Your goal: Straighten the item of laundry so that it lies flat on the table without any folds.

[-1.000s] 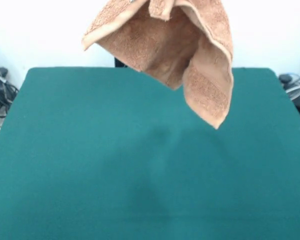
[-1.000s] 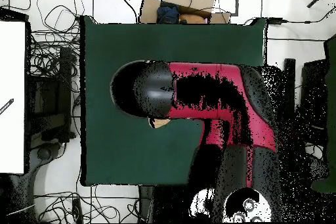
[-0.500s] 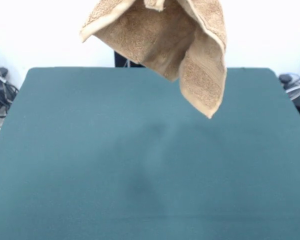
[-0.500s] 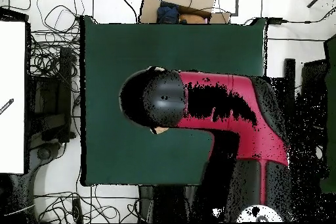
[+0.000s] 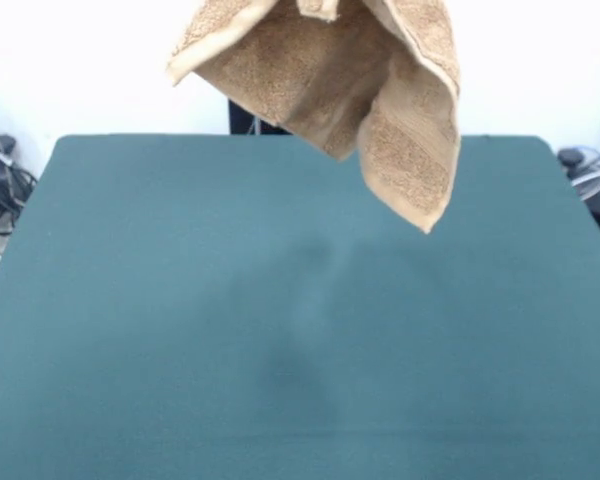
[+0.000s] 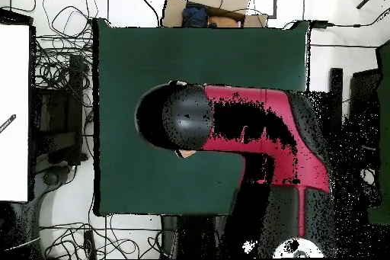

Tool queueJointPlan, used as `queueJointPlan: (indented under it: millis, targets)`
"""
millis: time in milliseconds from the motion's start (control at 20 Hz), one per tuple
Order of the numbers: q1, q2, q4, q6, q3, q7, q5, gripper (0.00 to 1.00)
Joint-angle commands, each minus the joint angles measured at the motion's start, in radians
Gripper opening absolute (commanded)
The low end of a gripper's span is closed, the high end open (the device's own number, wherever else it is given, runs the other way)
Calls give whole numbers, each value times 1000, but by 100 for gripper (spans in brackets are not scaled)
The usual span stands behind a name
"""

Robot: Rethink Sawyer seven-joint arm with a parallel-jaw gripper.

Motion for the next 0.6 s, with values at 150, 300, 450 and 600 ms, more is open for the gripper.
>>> queueJointPlan:
  millis: [150, 300, 450, 600]
  targets:
    - [14, 108, 55, -64, 72, -10, -41, 0]
    - [13, 101, 56, -59, 71, -13, -32, 0]
    - [15, 98, 54, -54, 70, -13, -27, 0]
    - [13, 98, 50, -50, 70, -13, -21, 0]
